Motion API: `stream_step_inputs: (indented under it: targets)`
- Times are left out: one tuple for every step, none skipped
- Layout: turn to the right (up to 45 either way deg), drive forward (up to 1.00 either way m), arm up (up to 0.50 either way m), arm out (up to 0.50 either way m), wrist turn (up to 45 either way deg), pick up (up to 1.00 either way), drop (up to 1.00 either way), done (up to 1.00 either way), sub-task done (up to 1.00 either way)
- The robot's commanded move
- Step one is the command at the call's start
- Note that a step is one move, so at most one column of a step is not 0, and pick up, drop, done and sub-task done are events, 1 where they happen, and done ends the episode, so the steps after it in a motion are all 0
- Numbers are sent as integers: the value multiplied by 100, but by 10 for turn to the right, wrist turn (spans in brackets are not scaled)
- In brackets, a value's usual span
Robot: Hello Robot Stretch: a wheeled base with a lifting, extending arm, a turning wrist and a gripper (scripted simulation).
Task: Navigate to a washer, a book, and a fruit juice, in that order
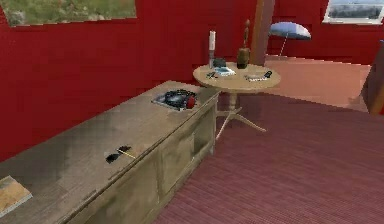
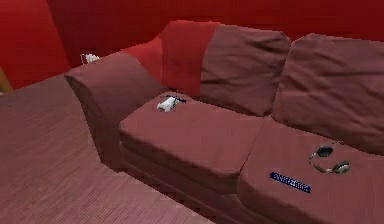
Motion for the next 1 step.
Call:
stream_step_inputs:
  targets:
    - [-450, 0, 0, 0, 0, 0, 0, 0, 0]
